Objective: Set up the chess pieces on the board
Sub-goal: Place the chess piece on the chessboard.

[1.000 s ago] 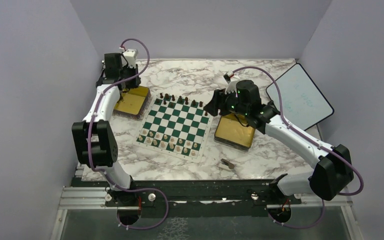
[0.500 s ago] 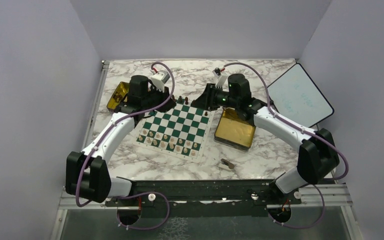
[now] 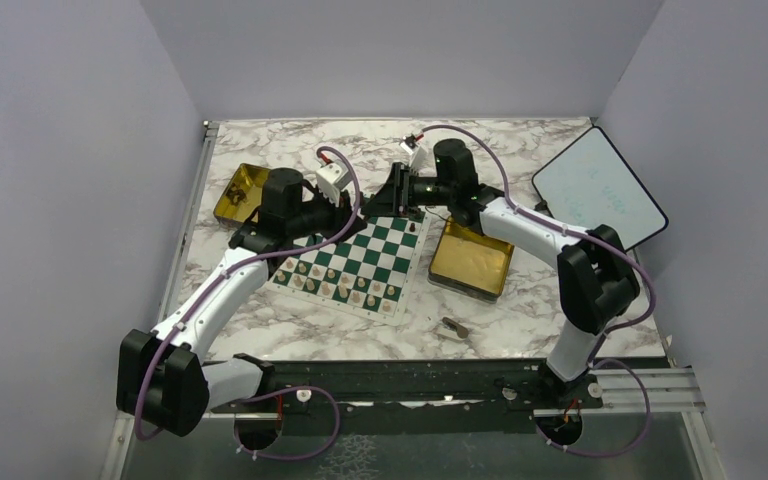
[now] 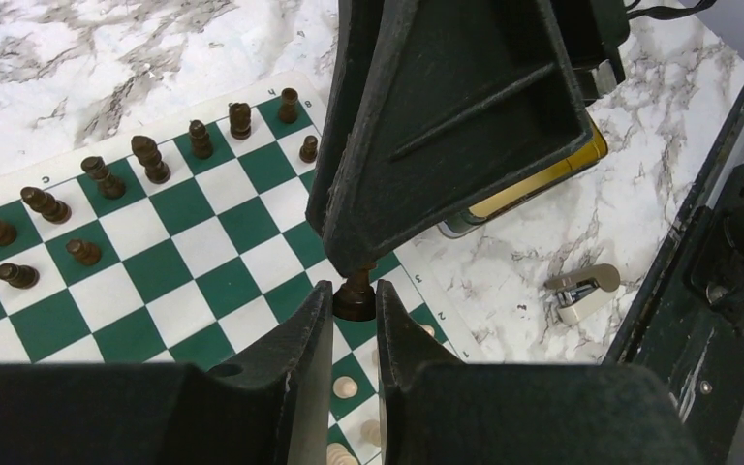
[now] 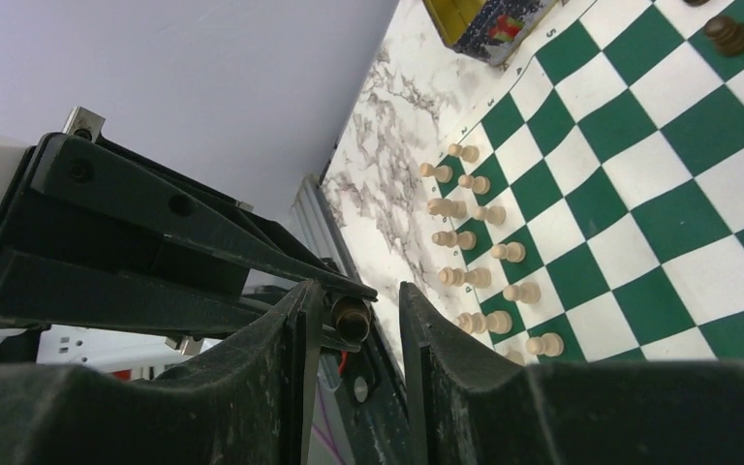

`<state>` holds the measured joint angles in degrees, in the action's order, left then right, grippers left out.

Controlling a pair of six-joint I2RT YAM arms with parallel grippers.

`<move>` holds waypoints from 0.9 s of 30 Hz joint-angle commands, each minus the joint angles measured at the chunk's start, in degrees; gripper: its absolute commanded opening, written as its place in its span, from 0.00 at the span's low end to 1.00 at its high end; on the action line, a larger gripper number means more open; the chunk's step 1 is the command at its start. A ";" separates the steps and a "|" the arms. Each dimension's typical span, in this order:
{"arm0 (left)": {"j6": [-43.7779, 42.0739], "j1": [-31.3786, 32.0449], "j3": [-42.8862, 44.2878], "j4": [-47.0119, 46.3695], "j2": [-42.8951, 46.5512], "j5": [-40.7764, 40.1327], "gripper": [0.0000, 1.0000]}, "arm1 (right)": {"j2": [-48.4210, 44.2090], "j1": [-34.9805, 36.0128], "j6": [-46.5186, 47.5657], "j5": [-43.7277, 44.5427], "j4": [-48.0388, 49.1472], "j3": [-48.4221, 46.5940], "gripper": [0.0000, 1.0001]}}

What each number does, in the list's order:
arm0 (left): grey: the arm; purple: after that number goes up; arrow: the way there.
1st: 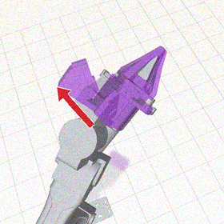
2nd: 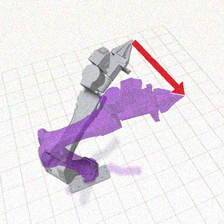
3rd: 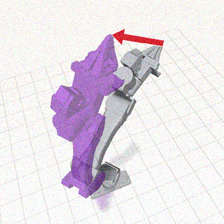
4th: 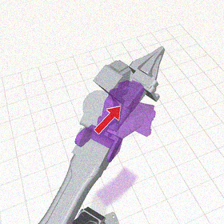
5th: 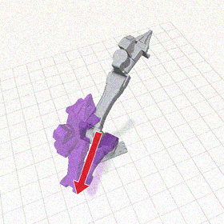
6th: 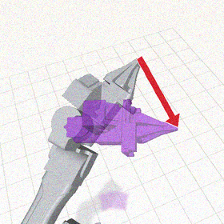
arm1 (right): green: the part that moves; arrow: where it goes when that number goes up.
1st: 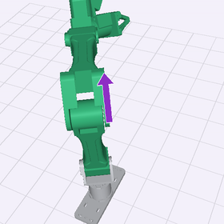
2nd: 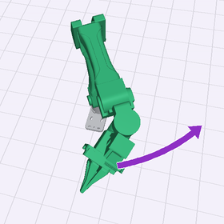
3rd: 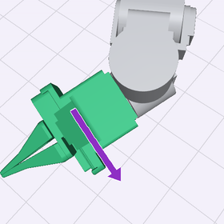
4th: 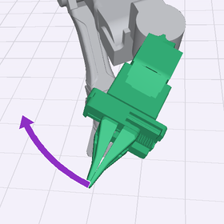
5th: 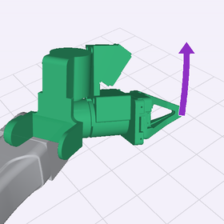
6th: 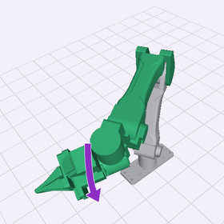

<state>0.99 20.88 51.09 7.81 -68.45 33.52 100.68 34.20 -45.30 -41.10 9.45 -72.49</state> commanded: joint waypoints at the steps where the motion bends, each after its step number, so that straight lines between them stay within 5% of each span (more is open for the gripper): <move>1: -2.31 0.46 -0.42 -2.09 0.60 1.43 0.14 | 0.33 0.35 -2.04 -4.47 3.01 -0.67 0.39; 17: -2.68 0.47 -1.08 -2.15 1.05 -0.39 0.13 | -0.13 0.35 -1.48 -4.87 2.92 1.54 0.38; 27: -2.84 0.47 -1.34 -2.35 1.25 -0.93 0.13 | -0.40 0.39 -1.72 -4.86 3.77 2.35 0.23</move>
<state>-0.93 21.12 50.28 7.33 -68.42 33.39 101.14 34.20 -46.72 -44.64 10.87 -70.74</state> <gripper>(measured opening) 0.190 0.253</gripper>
